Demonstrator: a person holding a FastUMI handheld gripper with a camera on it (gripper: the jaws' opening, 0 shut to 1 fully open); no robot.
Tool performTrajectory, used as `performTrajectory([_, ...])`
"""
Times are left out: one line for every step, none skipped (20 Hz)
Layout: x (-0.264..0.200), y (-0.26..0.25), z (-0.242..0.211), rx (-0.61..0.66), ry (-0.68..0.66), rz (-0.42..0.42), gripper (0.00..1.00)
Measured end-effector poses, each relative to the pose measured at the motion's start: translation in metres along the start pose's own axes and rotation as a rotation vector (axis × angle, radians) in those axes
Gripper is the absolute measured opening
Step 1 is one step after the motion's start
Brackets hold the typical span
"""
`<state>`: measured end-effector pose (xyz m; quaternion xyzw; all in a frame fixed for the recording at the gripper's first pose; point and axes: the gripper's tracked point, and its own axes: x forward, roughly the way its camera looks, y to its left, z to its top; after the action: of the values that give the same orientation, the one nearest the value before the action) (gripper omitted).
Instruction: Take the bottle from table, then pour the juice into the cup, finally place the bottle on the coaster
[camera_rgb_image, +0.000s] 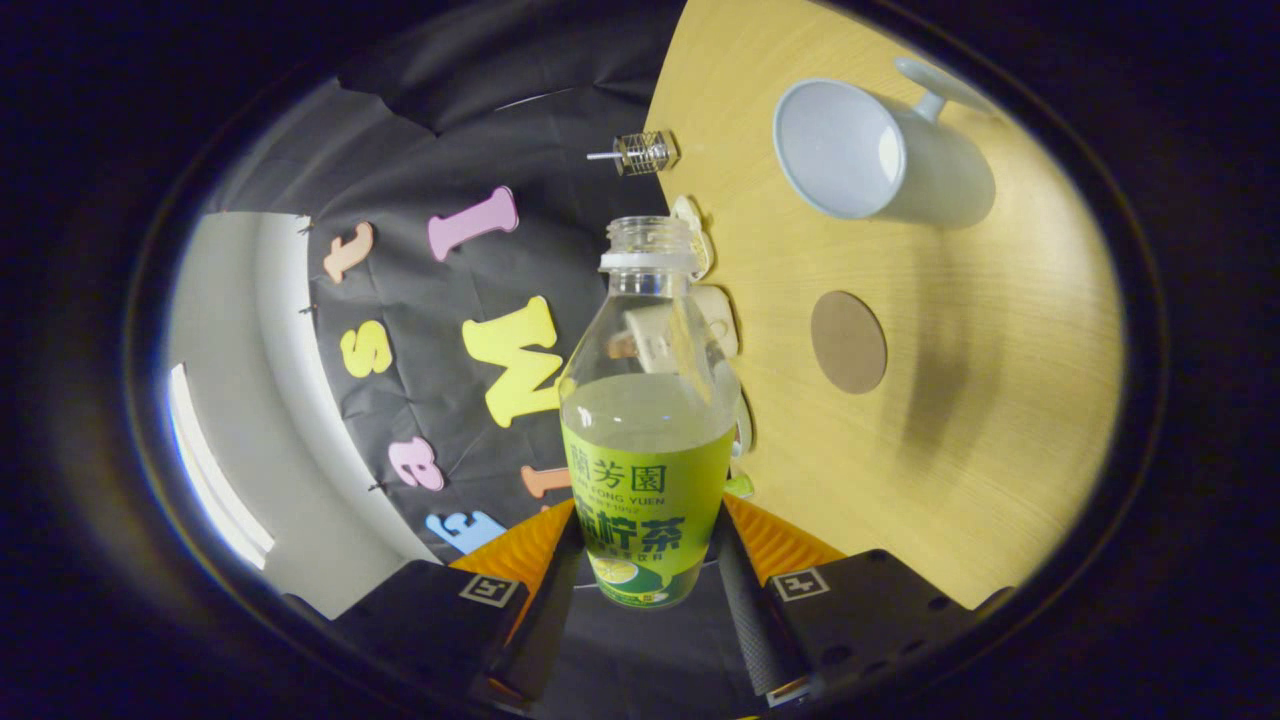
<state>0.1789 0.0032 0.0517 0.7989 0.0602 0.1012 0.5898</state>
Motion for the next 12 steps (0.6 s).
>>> performTrajectory([0.000,0.002,0.001,0.016,-0.003,0.008,0.77])
performTrajectory([0.001,0.003,0.000,0.028,-0.002,0.012,0.77])
performTrajectory([0.001,0.003,0.000,0.036,-0.001,0.012,0.76])
performTrajectory([-0.001,0.005,0.000,0.044,0.002,0.011,0.77])
performTrajectory([0.000,0.006,0.000,0.057,0.002,0.014,0.76])
performTrajectory([0.000,0.008,-0.001,0.070,0.001,0.020,0.76])
performTrajectory([-0.001,0.010,0.001,0.079,-0.001,0.025,0.77])
performTrajectory([-0.002,0.011,0.000,0.082,-0.001,0.030,0.76])
performTrajectory([-0.001,0.010,0.000,0.084,-0.001,0.031,0.76])
performTrajectory([-0.001,0.011,-0.002,0.089,0.000,0.033,0.76])
performTrajectory([-0.001,0.012,-0.002,0.100,0.000,0.038,0.76])
performTrajectory([-0.001,0.015,-0.001,0.111,0.001,0.044,0.76])
